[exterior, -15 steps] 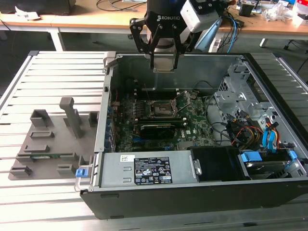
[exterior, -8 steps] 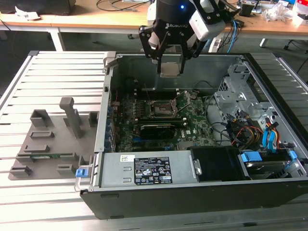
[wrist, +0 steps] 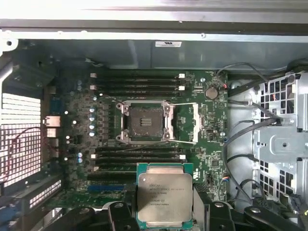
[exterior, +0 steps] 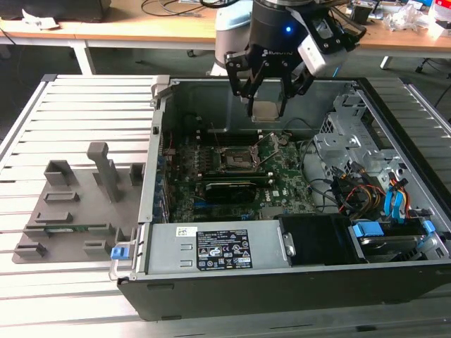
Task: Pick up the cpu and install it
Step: 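Pick up the cpu and move it towards the insertion slot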
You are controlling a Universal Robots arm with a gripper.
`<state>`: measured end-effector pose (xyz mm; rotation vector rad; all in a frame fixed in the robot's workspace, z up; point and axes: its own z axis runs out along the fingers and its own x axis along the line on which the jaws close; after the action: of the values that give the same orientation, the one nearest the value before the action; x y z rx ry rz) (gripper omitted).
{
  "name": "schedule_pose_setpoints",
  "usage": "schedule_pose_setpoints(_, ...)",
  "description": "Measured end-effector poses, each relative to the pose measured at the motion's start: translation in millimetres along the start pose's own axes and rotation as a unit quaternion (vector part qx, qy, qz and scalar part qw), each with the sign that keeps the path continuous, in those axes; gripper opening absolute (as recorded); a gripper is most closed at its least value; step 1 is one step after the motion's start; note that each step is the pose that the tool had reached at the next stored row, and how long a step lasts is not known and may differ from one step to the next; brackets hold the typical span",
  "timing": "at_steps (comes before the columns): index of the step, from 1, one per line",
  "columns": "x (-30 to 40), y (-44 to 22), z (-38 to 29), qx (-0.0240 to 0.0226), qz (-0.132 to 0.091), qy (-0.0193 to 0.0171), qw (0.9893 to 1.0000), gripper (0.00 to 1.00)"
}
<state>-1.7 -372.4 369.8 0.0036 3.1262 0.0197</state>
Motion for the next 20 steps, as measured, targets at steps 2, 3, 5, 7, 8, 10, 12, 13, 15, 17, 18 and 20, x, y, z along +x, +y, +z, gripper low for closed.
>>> schedule_pose_setpoints(2, -5.6, 1.0, 5.0, 0.0001, 0.0, 0.0001, 1.0, 0.55)
schedule_pose_setpoints(3, -7.0, 1.2, 6.2, 0.0001, 0.0, 0.0, 1.0, 0.55)
schedule_pose_setpoints(5, -12.7, 2.2, 10.8, 0.0, 0.0, 0.0, 1.0, 0.55)
schedule_pose_setpoints(7, -17.8, 3.1, 14.8, 0.0001, 0.0, 0.0, 1.0, 0.55)
schedule_pose_setpoints(8, -20.8, 3.7, 17.3, 0.0, 0.0, 0.0, 1.0, 0.55)
schedule_pose_setpoints(10, -24.4, 4.4, 20.4, 0.0, 0.0, 0.0, 1.0, 0.55)
schedule_pose_setpoints(12, -28.6, 5.2, 23.9, 0.0, 0.0, 0.0, 1.0, 0.55)
schedule_pose_setpoints(13, -29.7, 5.5, 24.8, 0.0, 0.0, 0.0, 1.0, 0.55)
schedule_pose_setpoints(15, -33.2, 6.3, 27.7, 0.0001, 0.0, 0.0, 1.0, 0.55)
schedule_pose_setpoints(17, -38.2, 7.3, 31.8, 0.0, 0.0, 0.0, 1.0, 0.55)
schedule_pose_setpoints(18, -40.4, 7.8, 33.6, 0.0, 0.0, 0.0, 1.0, 0.55)
schedule_pose_setpoints(20, -43.3, 8.4, 36.1, 0.0, 0.0, 0.0, 1.0, 0.55)
